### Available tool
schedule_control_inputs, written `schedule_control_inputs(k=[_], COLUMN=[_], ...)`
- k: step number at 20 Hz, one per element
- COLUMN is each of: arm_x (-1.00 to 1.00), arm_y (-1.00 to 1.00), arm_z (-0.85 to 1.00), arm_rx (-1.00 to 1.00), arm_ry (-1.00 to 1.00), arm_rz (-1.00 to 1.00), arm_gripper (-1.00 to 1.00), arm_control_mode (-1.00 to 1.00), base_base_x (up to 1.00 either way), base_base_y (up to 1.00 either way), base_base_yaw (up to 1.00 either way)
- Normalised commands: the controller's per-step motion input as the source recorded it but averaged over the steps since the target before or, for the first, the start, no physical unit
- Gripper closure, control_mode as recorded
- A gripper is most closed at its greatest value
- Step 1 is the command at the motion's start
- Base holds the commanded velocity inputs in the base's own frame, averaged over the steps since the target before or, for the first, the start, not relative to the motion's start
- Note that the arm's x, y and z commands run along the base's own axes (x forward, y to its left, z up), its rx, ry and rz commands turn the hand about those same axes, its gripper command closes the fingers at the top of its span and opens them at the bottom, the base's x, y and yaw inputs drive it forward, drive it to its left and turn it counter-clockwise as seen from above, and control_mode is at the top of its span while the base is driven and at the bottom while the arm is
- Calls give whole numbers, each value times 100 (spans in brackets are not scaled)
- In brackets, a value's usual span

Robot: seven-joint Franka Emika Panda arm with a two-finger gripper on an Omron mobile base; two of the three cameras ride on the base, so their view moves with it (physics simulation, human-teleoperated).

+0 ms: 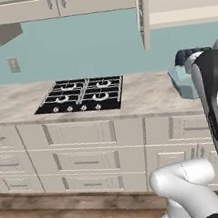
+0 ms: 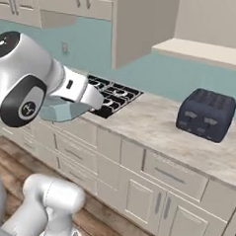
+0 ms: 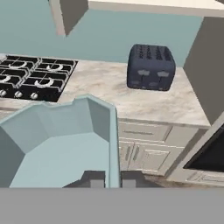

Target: Retrieve the tupperware and aluminum foil from the cabinet and place them on the dining counter near the plate with lemon and shrimp to prepare for storing leftovers.

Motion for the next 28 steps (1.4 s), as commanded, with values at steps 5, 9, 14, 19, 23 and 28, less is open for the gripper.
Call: schedule_control_inputs(k=[5, 9, 14, 19, 23, 28], arm_x=[0, 0, 0, 0, 0, 0], arm_y=[0, 0, 0, 0, 0, 0], arm_z=[0, 0, 0, 0, 0, 0], arm_rx=[0, 0, 0, 0, 0, 0], arm_ry=[0, 0, 0, 0, 0, 0], arm_rz=[0, 0, 0, 0, 0, 0], arm_gripper=[100, 100, 100, 100, 100, 100], arm_control_mode=[100, 100, 100, 100, 100, 100], base_base_x=[-2, 1, 9, 35, 35, 25], base_base_y=[93, 80, 63, 30, 13, 2], base_base_yaw=[79, 77, 78, 78, 82, 88])
